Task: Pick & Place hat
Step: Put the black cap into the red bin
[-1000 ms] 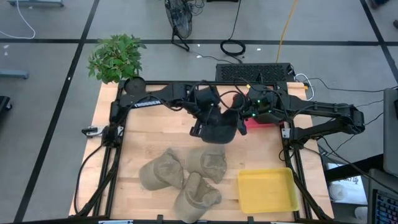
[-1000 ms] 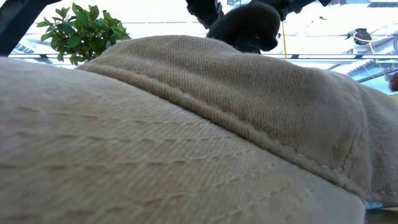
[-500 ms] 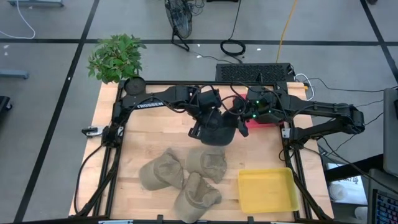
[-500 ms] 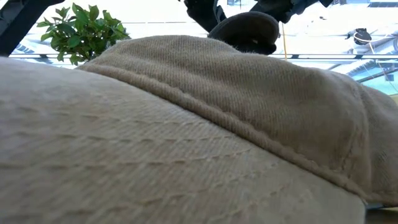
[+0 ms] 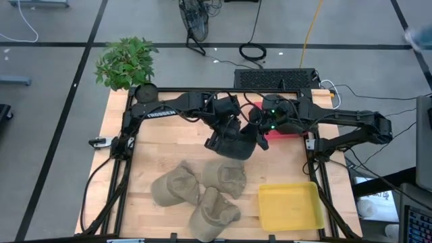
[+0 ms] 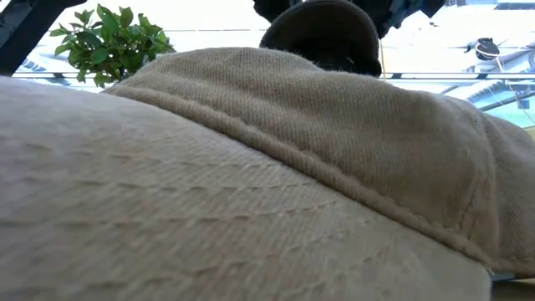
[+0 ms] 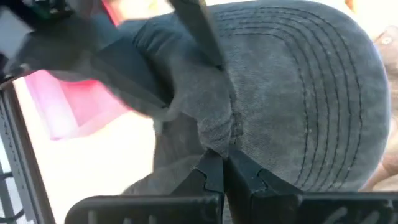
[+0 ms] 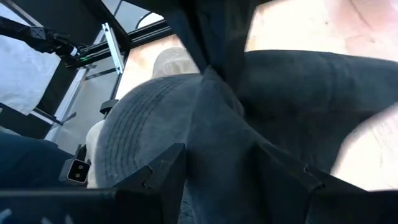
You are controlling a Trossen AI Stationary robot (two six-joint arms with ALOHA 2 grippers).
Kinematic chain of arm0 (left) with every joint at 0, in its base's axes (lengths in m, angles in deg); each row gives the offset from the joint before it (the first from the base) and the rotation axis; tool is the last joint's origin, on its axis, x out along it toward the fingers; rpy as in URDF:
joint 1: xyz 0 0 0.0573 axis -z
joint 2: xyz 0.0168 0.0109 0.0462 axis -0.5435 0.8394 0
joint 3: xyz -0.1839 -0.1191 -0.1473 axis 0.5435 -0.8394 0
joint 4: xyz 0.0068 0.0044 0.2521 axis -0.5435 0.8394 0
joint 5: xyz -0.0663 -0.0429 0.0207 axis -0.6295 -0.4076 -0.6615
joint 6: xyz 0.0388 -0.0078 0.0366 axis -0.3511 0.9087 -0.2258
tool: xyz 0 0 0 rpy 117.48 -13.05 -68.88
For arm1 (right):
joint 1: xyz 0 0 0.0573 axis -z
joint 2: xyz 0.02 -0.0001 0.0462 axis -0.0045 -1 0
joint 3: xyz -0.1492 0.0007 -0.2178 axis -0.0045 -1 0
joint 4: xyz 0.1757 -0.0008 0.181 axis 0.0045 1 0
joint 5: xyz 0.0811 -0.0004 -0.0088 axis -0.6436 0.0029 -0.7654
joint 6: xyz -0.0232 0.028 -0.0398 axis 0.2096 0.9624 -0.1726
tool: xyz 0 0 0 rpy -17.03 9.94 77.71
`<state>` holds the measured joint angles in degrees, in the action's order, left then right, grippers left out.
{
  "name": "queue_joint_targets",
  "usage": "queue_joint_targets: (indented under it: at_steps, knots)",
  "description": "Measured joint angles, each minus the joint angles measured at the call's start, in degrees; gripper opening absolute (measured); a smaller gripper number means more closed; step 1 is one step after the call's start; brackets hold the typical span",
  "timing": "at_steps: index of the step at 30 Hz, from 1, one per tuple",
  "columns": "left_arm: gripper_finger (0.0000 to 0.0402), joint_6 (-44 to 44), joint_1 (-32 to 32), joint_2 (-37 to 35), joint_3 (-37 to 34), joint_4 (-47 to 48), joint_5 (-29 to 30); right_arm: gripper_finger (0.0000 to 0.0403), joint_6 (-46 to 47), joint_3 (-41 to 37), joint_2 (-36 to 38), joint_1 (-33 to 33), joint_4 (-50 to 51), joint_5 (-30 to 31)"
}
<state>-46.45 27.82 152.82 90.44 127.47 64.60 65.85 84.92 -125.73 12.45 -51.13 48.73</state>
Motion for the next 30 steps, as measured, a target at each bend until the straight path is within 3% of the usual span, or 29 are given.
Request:
queue_joint_targets:
  at_steps: [11,22,30]
  knots:
    - [0.0002,0.4,0.3,0.0,0.1,-0.3,0.4,0.0159,1.5,0.0,0.1,0.0,-3.1,-0.1]
    - [0.0002,0.4,0.3,0.0,0.1,-0.2,0.8,0.0012,1.8,0.0,0.1,0.0,-2.8,-0.5]
    - [0.0005,2.5,0.3,0.0,0.1,-0.7,3.0,0.0021,2.1,0.0,0.1,0.0,-2.8,0.5]
